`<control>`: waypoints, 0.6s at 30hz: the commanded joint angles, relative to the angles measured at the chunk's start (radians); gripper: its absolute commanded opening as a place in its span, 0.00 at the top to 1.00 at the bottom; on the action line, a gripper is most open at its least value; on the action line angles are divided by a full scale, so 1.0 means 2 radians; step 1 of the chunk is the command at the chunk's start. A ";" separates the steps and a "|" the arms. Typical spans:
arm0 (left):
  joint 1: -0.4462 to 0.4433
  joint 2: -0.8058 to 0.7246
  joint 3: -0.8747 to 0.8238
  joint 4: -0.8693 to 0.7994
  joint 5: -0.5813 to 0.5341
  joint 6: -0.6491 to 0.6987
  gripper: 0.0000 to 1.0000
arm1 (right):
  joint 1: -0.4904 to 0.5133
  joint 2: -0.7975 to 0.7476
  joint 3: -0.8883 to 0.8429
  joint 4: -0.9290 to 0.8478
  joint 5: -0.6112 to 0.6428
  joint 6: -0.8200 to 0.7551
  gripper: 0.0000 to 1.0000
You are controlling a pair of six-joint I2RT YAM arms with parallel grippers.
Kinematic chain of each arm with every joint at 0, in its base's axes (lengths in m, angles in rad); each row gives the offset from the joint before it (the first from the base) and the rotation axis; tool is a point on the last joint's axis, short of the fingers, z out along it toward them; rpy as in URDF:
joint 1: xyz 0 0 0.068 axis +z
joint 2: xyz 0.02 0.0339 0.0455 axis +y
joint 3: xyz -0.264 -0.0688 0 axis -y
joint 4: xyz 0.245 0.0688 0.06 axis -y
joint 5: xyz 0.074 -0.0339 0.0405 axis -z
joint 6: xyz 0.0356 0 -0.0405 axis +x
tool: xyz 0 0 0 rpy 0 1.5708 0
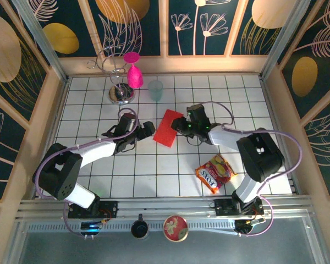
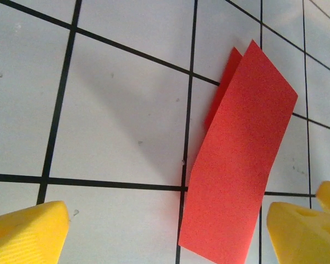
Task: Fold a paper plane with a square sheet of paper (pick it up from the middle)
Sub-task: Rotate the paper at the center of the table.
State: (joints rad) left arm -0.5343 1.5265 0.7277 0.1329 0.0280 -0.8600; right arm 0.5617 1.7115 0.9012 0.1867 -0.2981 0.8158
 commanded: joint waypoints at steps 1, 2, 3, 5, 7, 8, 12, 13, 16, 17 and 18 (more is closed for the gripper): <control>0.010 -0.007 -0.012 0.035 0.016 -0.019 0.01 | 0.012 0.044 0.042 0.002 -0.025 -0.016 0.67; 0.011 -0.008 -0.013 0.036 0.019 -0.021 0.01 | 0.014 0.055 0.051 -0.002 -0.026 -0.017 0.67; 0.012 -0.009 -0.015 0.038 0.020 -0.022 0.01 | 0.016 0.067 0.059 -0.005 -0.029 -0.021 0.67; 0.013 -0.012 -0.018 0.039 0.019 -0.027 0.01 | 0.019 0.084 0.069 -0.011 -0.030 -0.027 0.67; 0.013 -0.014 -0.021 0.036 0.022 -0.033 0.01 | 0.019 0.101 0.079 -0.019 -0.032 -0.038 0.67; 0.013 -0.017 -0.023 0.036 0.025 -0.037 0.01 | 0.020 0.107 0.082 -0.025 -0.033 -0.043 0.67; 0.014 -0.031 -0.035 0.036 0.040 -0.036 0.01 | 0.021 0.131 0.091 -0.049 -0.030 -0.071 0.67; 0.014 -0.032 -0.034 0.031 0.047 -0.031 0.02 | 0.021 0.136 0.094 -0.061 -0.032 -0.085 0.67; 0.014 -0.031 -0.032 0.025 0.061 -0.023 0.02 | 0.021 0.145 0.095 -0.084 -0.042 -0.135 0.67; 0.014 -0.031 -0.033 0.028 0.065 -0.023 0.02 | 0.021 0.147 0.094 -0.094 -0.045 -0.153 0.67; 0.014 -0.030 -0.034 0.033 0.069 -0.023 0.02 | 0.021 0.148 0.093 -0.103 -0.047 -0.177 0.67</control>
State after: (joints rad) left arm -0.5148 1.4834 0.6693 0.1822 0.1230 -0.9138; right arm 0.5976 1.9667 1.0866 0.0963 -0.3737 0.6048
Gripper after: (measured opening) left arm 0.980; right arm 0.331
